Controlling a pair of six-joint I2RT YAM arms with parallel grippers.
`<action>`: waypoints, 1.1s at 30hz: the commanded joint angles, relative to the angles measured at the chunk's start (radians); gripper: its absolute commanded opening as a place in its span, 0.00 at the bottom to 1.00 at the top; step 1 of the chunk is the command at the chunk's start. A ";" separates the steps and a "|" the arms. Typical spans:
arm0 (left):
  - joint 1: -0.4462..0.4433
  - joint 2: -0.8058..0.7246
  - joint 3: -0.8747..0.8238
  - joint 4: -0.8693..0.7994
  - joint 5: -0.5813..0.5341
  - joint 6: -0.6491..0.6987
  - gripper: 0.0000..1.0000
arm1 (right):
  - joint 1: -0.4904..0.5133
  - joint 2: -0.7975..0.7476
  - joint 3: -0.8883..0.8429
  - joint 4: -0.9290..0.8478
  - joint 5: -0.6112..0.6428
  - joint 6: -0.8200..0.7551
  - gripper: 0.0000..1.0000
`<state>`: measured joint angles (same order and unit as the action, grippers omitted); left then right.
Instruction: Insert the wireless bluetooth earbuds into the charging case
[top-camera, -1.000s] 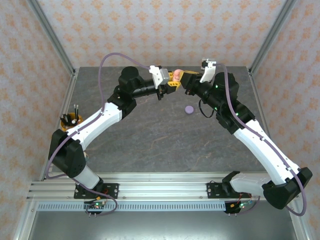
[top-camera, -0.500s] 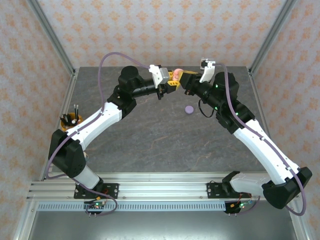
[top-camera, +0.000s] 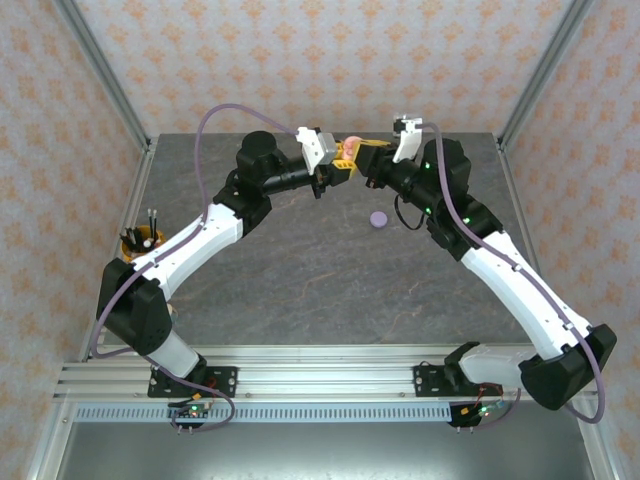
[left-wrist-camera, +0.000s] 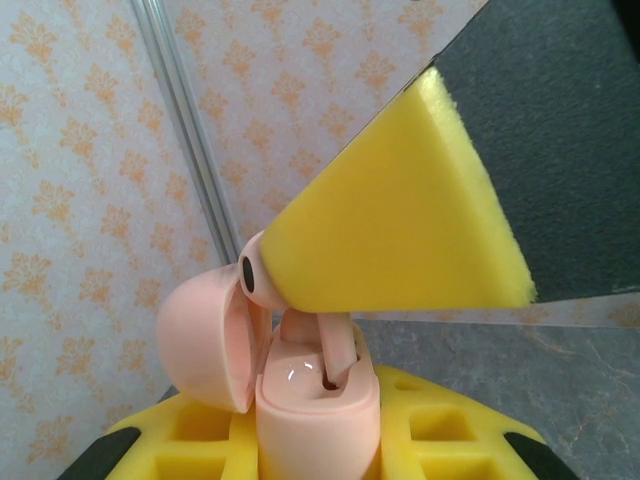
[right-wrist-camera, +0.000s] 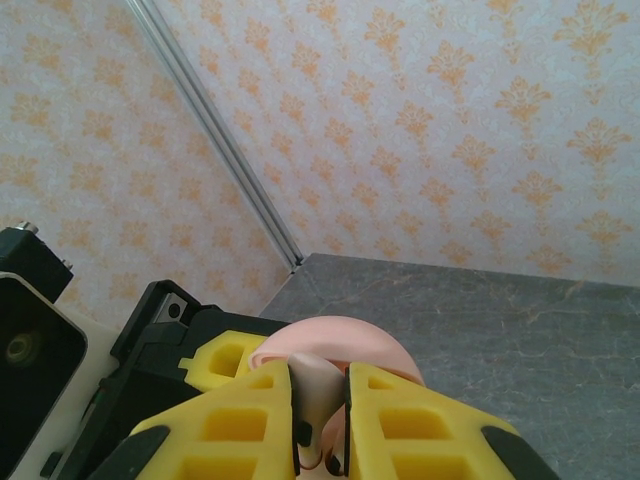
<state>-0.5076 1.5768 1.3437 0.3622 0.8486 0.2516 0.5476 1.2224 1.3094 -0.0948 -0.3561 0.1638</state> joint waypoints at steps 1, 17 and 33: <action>-0.014 -0.014 0.040 0.075 0.017 -0.016 0.00 | 0.013 0.027 0.011 -0.049 -0.093 -0.038 0.17; -0.014 0.004 0.032 0.105 0.019 -0.058 0.00 | 0.015 0.042 0.042 -0.073 -0.078 -0.042 0.32; -0.014 0.027 -0.081 0.265 -0.005 -0.175 0.00 | -0.003 0.042 0.160 -0.106 -0.063 0.058 0.56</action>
<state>-0.5110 1.5932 1.2839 0.5018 0.8307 0.1204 0.5488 1.2724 1.4109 -0.1787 -0.3946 0.1886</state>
